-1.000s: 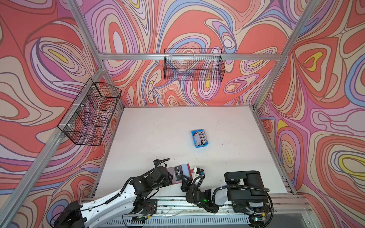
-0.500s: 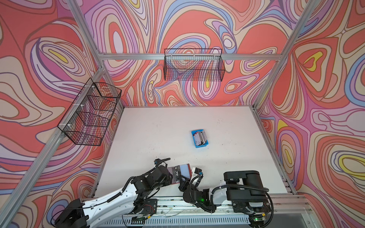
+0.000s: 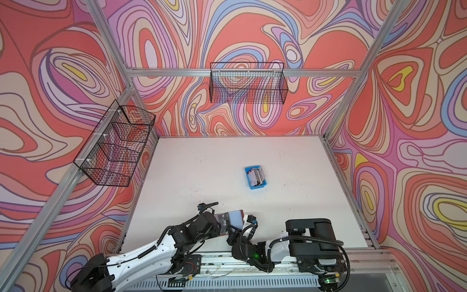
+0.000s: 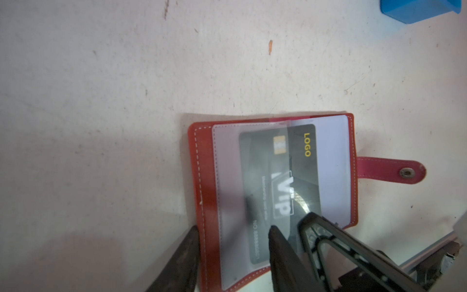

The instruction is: Put the credit cards into the card holder

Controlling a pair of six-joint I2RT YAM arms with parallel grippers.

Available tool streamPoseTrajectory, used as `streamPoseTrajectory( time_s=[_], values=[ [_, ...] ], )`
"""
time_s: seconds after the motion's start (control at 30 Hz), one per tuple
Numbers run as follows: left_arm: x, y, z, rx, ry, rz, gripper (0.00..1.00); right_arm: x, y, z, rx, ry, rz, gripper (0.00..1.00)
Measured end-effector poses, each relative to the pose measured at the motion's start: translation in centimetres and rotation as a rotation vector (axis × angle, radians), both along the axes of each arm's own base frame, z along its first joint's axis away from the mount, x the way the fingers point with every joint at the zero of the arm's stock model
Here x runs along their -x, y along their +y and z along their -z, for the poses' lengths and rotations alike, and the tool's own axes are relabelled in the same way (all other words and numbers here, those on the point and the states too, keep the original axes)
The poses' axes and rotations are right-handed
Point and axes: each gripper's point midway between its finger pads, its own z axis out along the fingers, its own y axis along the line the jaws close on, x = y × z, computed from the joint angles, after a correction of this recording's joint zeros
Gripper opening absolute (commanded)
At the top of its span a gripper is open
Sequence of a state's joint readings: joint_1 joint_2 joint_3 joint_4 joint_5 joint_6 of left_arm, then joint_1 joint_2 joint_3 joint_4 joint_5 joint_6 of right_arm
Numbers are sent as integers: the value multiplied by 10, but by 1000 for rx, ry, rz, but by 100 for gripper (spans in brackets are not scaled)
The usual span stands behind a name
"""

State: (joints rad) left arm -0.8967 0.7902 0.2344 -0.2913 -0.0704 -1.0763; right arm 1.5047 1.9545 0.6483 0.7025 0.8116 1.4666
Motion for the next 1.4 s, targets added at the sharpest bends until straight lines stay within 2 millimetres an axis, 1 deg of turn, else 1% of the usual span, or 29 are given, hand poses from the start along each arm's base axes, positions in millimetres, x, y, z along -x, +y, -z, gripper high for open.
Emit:
streamPoseTrajectory(
  time_s=[0.03,0.1,0.17,0.27,0.37,0.47,0.63,0.8,0.9,1.07,1.17,1.3,1.4],
  values=[
    [0,0,0,2,-1,0,47,0,-2,0,14,1,0,17],
    [1,0,0,3,1,2,46,0,-6,1,38,3,6,27],
    [1,0,-1,3,0,2,47,-1,-9,-4,46,1,13,40],
    [2,1,-1,1,2,2,47,-2,-16,-12,63,-6,24,52],
    [2,2,-2,4,-1,1,47,-3,-25,-18,85,-12,37,58],
    [2,1,-4,12,-7,1,47,-6,-30,-22,109,-16,42,61],
    [2,2,-5,16,-10,1,47,-19,-37,-22,146,-6,47,60],
    [3,3,-5,11,-6,1,47,-34,-36,-17,163,21,16,59],
    [3,3,-4,8,-3,1,47,-33,-32,-13,184,19,-16,59],
    [3,4,-4,5,-2,1,48,-31,-16,-14,195,19,-64,58],
    [4,4,-3,3,0,2,47,-31,-12,-13,191,18,-72,58],
    [4,4,-1,-5,8,2,48,-32,-8,-12,180,18,-82,53],
    [4,5,0,-8,8,4,48,-31,-6,-10,179,23,-98,46]
  ],
)
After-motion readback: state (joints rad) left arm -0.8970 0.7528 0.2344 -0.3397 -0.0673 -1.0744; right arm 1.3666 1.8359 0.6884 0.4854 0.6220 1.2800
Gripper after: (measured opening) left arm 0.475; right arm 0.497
